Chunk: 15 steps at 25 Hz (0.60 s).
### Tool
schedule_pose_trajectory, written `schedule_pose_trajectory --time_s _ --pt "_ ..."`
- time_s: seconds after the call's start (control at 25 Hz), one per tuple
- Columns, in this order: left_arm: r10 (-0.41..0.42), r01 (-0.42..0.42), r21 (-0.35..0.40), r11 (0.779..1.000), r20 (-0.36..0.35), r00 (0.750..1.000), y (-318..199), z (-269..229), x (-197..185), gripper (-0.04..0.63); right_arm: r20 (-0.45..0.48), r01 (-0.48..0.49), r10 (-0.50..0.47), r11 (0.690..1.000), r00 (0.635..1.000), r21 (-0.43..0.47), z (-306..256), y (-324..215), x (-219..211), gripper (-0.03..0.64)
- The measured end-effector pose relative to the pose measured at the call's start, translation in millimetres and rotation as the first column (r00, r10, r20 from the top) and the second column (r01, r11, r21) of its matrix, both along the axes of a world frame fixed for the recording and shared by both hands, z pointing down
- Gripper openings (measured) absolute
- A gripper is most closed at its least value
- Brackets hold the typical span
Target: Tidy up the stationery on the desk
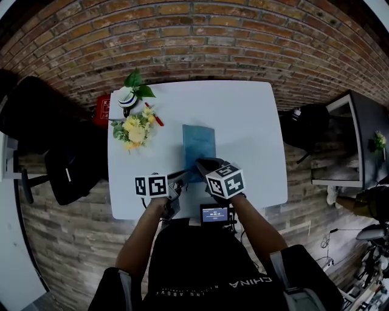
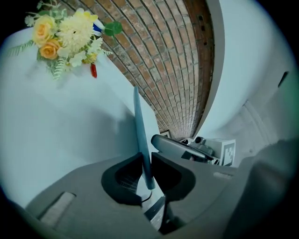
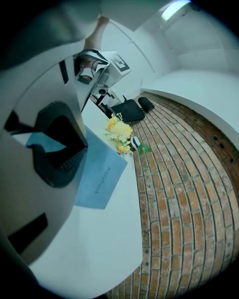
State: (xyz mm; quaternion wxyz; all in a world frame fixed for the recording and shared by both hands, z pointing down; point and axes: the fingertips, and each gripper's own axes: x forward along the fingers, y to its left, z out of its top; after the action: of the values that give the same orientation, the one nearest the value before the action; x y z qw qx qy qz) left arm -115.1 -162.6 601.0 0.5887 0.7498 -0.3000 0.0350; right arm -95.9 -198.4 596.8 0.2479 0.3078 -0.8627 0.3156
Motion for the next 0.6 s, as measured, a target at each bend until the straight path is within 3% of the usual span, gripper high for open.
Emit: schedule_pose_trajectory --time_s 0.24,0.6 --pt "-0.009 0.012 -0.050 0.999 0.066 0.998 3 30 -18 0.061 -0.012 -0.049 0.049 0.999 0.999 -0.006 3 -3 23 0.009" --pt "0.006 0.006 -0.117 0.993 0.099 0.995 6 61 -24 0.063 0.006 -0.117 0.117 0.993 0.993 -0.017 3 -1 47 0.009"
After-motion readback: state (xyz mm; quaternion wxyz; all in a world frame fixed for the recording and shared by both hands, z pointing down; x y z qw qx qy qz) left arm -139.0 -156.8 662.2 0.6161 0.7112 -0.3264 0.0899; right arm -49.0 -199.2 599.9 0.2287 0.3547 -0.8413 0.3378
